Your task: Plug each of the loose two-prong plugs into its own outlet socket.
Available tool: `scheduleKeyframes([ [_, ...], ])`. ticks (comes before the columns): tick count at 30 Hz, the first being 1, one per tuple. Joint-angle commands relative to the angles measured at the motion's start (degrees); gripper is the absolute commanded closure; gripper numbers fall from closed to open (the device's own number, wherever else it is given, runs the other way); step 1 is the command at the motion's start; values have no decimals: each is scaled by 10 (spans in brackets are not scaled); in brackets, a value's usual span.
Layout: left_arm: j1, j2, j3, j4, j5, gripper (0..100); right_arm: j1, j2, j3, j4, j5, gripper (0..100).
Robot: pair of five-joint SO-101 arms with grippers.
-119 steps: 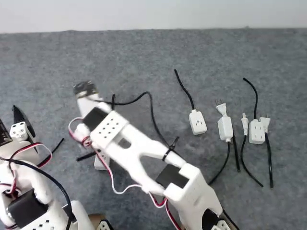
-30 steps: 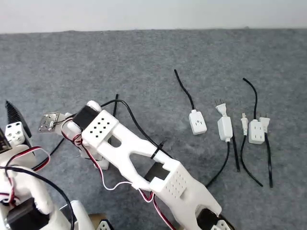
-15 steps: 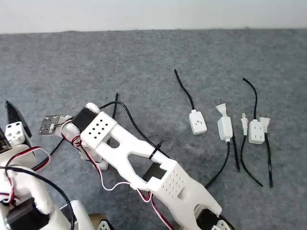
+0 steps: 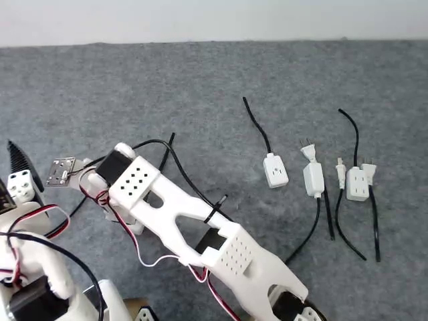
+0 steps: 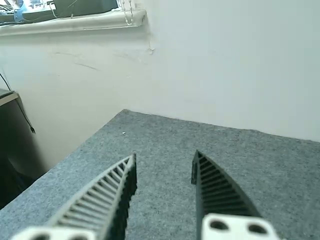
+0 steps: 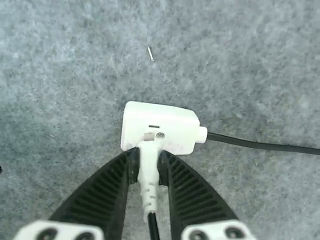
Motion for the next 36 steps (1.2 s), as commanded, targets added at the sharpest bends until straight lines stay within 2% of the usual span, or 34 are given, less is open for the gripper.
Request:
scheduleKeyframes([
  [1,-4,2,-8,-3,-4,812,-7,-8,-34,6,-6,991],
  [36,-4,1,-4,0,-4,812,-4,86,-34,-32,-5,991],
])
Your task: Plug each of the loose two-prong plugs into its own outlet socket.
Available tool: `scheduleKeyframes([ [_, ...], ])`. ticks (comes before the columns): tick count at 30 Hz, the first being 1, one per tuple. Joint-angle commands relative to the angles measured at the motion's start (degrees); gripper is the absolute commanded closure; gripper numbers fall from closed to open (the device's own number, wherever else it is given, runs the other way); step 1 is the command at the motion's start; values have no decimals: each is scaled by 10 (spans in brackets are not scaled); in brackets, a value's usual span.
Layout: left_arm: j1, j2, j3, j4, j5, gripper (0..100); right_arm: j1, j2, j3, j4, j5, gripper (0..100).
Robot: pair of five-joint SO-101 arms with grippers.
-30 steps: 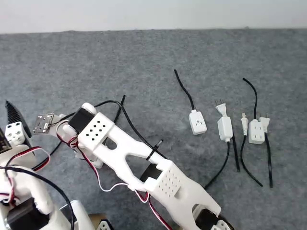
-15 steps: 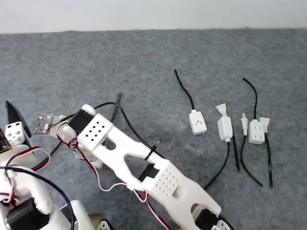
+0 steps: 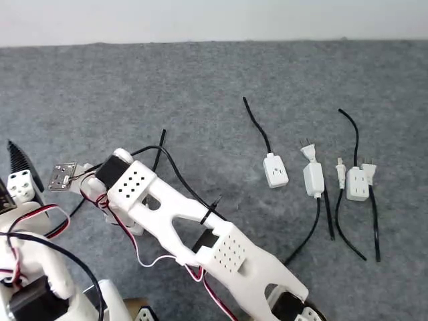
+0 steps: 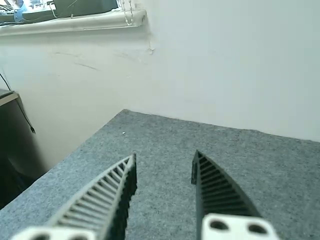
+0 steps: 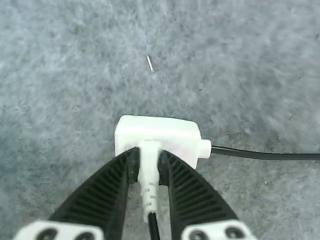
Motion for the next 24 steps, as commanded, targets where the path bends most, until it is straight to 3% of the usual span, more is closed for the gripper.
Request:
scheduleKeyframes([
  [1,-4,1,-4,1,-4,812,-4,25,-15,-5,-4,991],
  [24,-5,1,35,-2,-8,812,-13,80,-16,-29,-6,991],
])
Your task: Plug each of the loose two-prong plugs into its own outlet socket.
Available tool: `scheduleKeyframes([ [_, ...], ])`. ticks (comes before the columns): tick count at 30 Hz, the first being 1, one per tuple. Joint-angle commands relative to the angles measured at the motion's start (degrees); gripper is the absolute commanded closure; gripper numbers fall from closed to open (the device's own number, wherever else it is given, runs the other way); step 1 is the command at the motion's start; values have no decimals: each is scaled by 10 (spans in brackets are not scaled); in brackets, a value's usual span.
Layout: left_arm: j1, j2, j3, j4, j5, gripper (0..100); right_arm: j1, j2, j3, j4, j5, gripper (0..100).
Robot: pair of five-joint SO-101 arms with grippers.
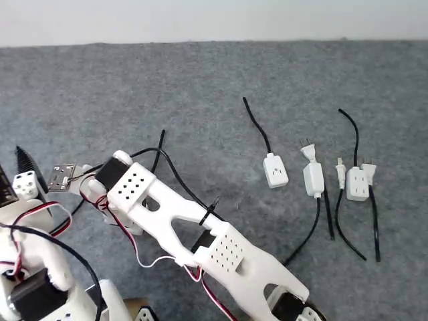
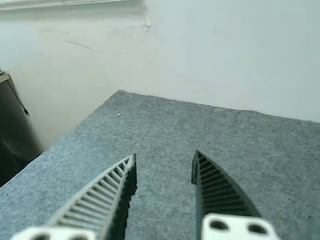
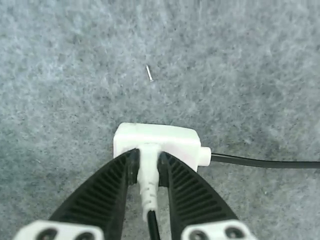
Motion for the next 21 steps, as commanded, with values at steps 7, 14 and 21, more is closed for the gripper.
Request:
scheduleKeyframes([
  [7,-5,-4,-15,1,-8,812,-15,47,3,-13,-4,991],
  [14,-6,-4,-27,13,-6,812,-19,58,3,-8,-5,991],
  [21,-5,-4,-26,20,-4,812,-29,66,3,-4,-5,991],
])
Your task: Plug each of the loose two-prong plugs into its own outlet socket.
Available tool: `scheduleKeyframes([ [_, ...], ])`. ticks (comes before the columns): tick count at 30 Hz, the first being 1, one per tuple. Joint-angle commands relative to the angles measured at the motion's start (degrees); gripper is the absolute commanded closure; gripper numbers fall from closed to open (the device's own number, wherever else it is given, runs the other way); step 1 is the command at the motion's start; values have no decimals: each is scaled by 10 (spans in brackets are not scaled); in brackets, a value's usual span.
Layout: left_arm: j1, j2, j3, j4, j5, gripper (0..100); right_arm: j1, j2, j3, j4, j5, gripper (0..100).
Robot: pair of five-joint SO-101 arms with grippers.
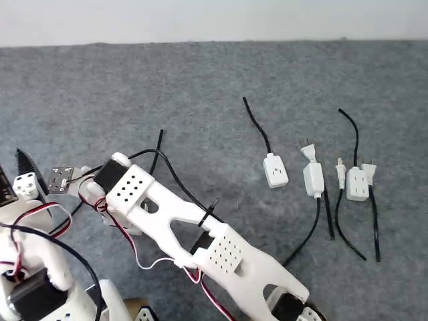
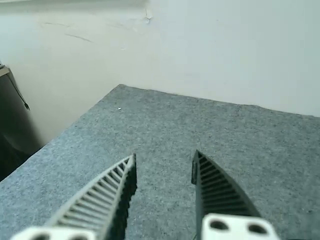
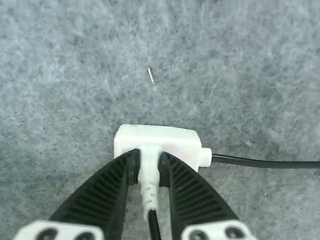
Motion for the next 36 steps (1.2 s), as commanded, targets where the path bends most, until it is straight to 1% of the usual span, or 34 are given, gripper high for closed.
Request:
scheduleKeyframes([
  [1,-1,-4,-26,10,-4,812,-21,54,9,-3,-5,991],
  [16,-1,-4,-25,12,-4,812,-28,66,9,0,-5,990],
  [20,-2,-4,-25,12,-4,812,-54,72,13,16,-3,990],
  [23,-3,-4,-26,13,-5,812,-53,78,8,21,-3,990],
  [26,-43,-4,-34,9,-5,812,-52,78,4,21,-2,989],
  [30,-105,-4,-52,9,-4,812,-41,84,-39,33,-5,989],
  [32,-111,-4,-52,9,-4,811,-40,84,-50,41,-3,989],
  [34,-100,-4,-51,11,-4,810,-34,82,-55,43,-2,976],
  [36,-92,-4,-50,12,-4,810,-22,79,-62,43,-5,906],
])
